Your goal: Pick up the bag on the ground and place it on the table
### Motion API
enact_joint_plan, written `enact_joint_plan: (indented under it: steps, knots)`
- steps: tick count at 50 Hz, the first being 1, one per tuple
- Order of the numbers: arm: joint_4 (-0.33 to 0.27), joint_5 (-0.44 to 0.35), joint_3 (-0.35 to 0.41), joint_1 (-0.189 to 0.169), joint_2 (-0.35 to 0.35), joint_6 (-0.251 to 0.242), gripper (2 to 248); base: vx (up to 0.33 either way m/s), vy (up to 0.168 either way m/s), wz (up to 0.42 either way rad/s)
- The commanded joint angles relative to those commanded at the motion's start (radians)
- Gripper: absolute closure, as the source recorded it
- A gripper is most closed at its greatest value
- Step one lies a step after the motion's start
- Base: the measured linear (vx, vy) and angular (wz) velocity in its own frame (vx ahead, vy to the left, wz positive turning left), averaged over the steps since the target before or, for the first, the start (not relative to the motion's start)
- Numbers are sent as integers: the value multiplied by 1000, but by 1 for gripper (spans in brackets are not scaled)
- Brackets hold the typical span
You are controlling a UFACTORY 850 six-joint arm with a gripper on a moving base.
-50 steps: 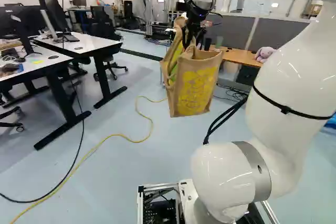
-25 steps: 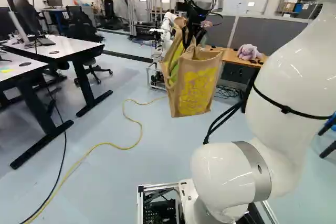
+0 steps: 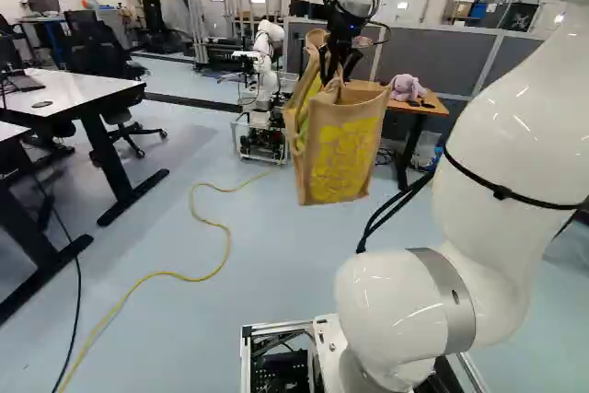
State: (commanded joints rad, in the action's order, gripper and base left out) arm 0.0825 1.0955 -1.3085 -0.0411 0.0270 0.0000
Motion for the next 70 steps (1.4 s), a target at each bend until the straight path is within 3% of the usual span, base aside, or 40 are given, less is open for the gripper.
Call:
enact_joint_plan:
  steps: [24, 70]
  knots:
    - [0, 0, 0, 0, 0, 0, 229, 88, -45, -223]
    - [0, 0, 0, 0, 0, 0, 229, 92, -1, -7]
